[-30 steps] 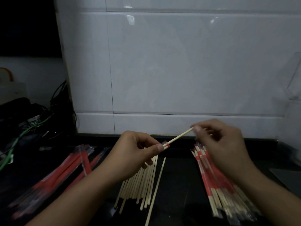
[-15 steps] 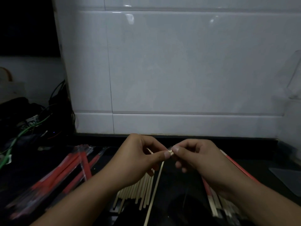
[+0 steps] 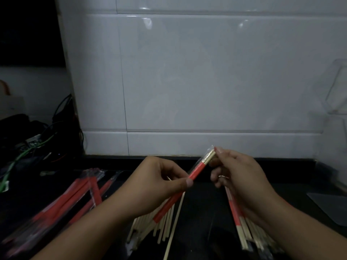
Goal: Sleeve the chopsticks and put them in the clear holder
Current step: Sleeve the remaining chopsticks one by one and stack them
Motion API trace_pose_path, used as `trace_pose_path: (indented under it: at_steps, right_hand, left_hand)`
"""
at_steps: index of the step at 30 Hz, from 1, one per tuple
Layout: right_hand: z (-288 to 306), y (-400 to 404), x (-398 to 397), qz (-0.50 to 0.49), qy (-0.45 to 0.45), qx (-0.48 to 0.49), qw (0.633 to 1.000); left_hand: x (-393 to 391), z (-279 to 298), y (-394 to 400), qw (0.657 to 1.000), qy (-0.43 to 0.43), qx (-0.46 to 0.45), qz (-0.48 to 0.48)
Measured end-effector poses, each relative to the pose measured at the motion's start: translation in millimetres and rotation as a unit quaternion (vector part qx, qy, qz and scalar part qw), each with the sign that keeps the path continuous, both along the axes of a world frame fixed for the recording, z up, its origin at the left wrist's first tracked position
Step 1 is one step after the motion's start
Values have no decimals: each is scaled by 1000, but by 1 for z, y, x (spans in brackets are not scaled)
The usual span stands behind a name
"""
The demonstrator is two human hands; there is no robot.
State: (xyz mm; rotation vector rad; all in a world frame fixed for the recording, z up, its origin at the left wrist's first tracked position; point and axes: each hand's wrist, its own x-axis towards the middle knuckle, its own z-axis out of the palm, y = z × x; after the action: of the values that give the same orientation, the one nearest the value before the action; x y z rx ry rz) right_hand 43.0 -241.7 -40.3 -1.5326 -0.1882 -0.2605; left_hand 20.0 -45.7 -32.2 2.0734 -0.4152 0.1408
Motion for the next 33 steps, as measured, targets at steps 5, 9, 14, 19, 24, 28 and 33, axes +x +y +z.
trace_pose_path:
  at_steps: [5, 9, 14, 19, 24, 28, 33]
  right_hand:
    - [-1, -2, -1, 10, -13, -1, 1000]
    - [2, -2, 0, 14, 3, 58, 998]
    - [-2, 9, -7, 157, 76, 57, 983]
    - [-8, 20, -14, 90, 38, -22, 995]
    - [7, -21, 15, 12, 49, -62, 997]
    - [3, -62, 39, -74, 56, -268, 959]
    - [-17, -68, 54, -145, 61, -459, 874]
  left_hand:
    - [2, -2, 1, 1000, 12, -3, -8]
    - [3, -2, 1, 999, 15, -24, -16]
    - [2, -3, -2, 994, 0, -111, -3]
    - [-5, -4, -15, 995, -2, -97, -27]
    - [6, 0, 10, 979, -104, 104, 138]
    - [33, -7, 50, 924, -76, 260, 269]
    - [49, -26, 73, 863, -25, 391, 317]
